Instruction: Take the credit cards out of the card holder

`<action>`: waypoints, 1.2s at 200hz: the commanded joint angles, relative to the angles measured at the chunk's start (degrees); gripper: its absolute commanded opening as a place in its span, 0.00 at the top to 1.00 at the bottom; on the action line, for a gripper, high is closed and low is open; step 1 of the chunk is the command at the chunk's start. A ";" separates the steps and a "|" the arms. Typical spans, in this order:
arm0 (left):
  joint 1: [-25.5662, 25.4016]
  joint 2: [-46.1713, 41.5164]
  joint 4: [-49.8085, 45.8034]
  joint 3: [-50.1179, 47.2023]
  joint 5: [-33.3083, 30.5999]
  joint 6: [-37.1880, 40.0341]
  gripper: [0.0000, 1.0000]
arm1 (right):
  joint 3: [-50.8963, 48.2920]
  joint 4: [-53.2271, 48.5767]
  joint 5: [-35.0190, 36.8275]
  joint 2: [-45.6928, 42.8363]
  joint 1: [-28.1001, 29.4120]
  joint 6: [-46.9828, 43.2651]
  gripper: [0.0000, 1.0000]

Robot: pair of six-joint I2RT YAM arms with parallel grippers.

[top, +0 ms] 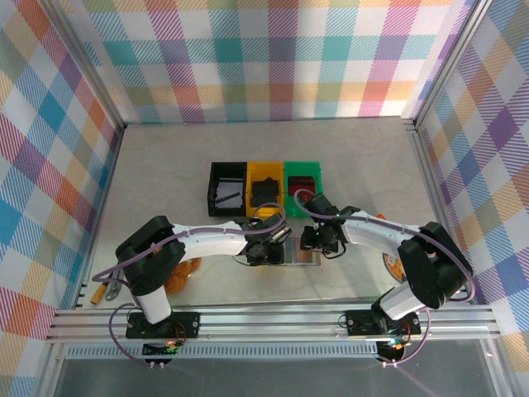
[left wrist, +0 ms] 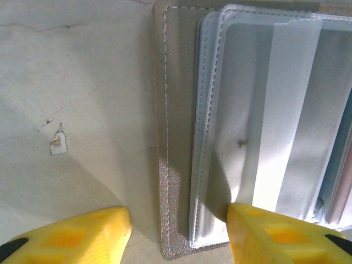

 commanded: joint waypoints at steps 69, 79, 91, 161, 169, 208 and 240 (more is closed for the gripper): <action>-0.07 6.23 -1.20 -2.76 1.11 -0.58 0.48 | 1.88 -1.97 -2.94 -1.42 0.21 -0.72 0.73; -0.07 6.18 -1.28 -2.76 1.10 -0.58 0.48 | 2.21 -2.52 -2.70 -1.83 0.27 -0.64 0.73; -0.07 6.15 -1.29 -2.82 1.05 -0.58 0.48 | 2.53 -2.90 -2.68 -2.47 0.27 -0.62 0.77; -0.07 6.14 -1.09 -2.93 1.05 -0.59 0.48 | 3.58 -3.16 -4.83 -4.60 0.98 0.76 0.78; -0.07 6.15 -1.11 -2.93 1.05 -0.56 0.48 | 3.61 -2.70 -5.58 -4.37 1.13 0.93 0.78; -0.07 5.21 -1.45 -3.33 0.43 -0.65 0.48 | 4.57 -0.84 -7.24 -4.24 2.88 1.64 0.75; -0.07 4.02 -2.07 -3.61 -0.49 -0.50 0.48 | 5.11 -0.01 -8.47 -3.55 3.23 2.52 0.74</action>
